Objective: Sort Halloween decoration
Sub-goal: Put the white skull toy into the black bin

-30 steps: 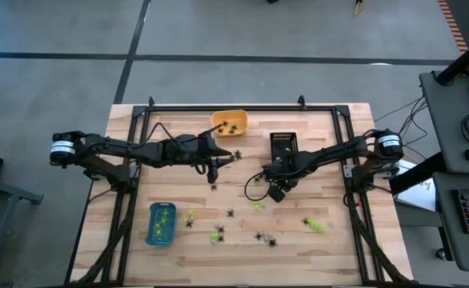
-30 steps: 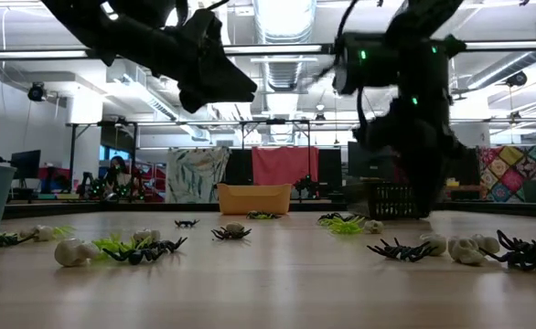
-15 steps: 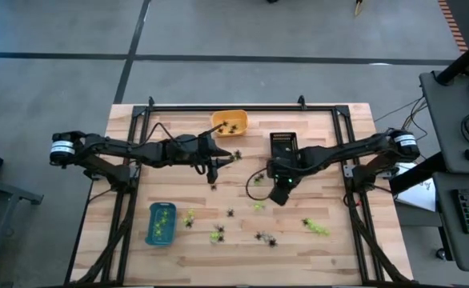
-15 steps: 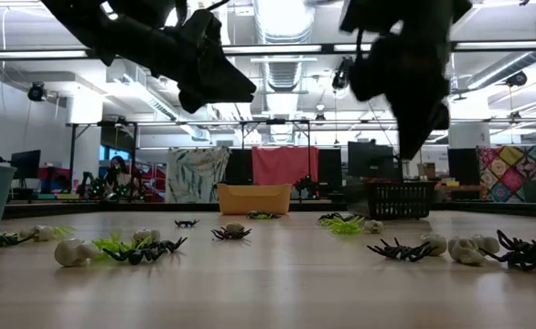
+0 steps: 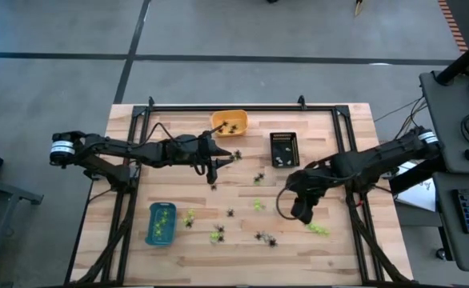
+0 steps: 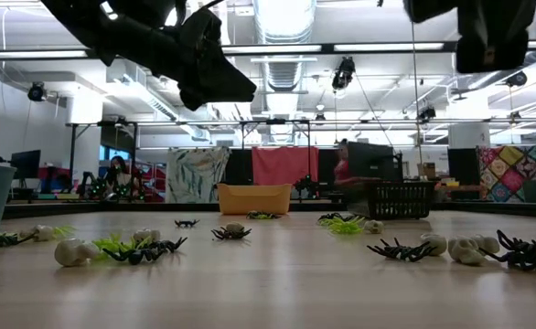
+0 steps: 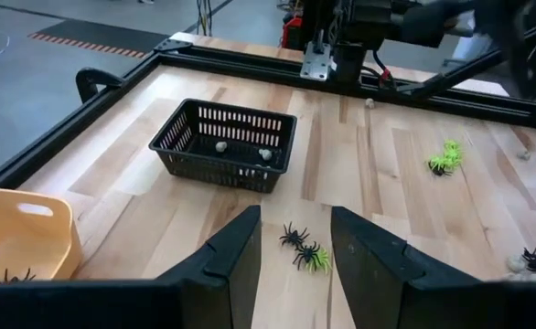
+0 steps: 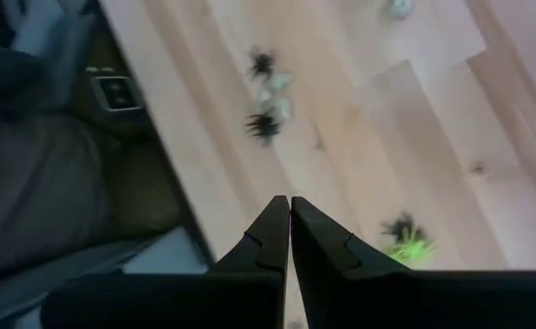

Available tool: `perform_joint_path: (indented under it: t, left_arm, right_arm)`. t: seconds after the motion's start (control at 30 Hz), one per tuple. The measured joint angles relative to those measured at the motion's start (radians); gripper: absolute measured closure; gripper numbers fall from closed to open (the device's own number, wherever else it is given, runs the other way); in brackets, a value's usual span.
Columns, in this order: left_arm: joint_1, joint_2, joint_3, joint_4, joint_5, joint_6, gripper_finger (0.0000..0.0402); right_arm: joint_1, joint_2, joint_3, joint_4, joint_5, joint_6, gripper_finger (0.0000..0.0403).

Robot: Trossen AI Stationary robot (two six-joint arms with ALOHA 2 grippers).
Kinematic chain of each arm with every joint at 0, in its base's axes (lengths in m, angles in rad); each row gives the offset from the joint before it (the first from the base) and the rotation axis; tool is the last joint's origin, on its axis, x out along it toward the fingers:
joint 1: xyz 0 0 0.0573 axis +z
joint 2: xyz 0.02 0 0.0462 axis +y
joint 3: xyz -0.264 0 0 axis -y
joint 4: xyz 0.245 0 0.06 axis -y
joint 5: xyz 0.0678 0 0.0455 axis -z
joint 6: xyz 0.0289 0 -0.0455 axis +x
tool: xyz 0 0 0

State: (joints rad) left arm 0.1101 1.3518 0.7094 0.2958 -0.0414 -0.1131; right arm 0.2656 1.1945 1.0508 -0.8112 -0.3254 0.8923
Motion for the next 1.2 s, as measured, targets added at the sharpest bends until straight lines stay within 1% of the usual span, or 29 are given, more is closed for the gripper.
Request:
perform_joint_path:
  t: [0.1,0.23,0.33,0.47,0.67,0.9,1.07,1.13,1.2]
  left_arm:
    - [0.0,0.0,0.0,0.0,0.0,0.0,0.0284]
    - [0.0,0.0,0.0,0.0,0.0,0.0,0.0284]
    - [0.0,0.0,0.0,0.002,0.0,0.0,0.0284]
    - [0.0,0.0,0.0,0.003,0.0,0.018,0.0284]
    - [0.0,0.0,0.0,0.004,0.0,0.023,0.0284]
    - [0.0,0.0,-0.001,0.015,0.0,0.023,0.0284]
    - [0.0,0.0,-0.001,0.059,0.0,0.023,0.0284]
    - [0.0,0.0,-0.001,0.084,0.0,0.023,0.0284]
    - [0.0,0.0,-0.001,0.114,0.0,0.023,0.0284]
  right_arm:
    - [-0.001,-0.028,0.0,0.0,0.01,0.087,0.0394]
    - [-0.001,-0.021,0.0,-0.002,0.01,0.193,0.0394]
    - [0.005,0.008,0.0,-0.005,-0.025,0.255,0.0394]
    - [0.036,0.053,0.0,-0.005,-0.094,0.298,0.0394]
    - [0.139,0.135,0.001,-0.003,-0.196,0.415,0.0394]
    - [0.298,0.239,0.003,0.008,-0.302,0.636,0.0394]
    - [0.378,0.286,0.003,0.009,-0.312,0.721,0.0394]
    - [0.398,0.301,0.003,0.009,-0.31,0.723,0.0394]
    - [0.407,0.311,0.002,0.008,-0.303,0.688,0.0394]
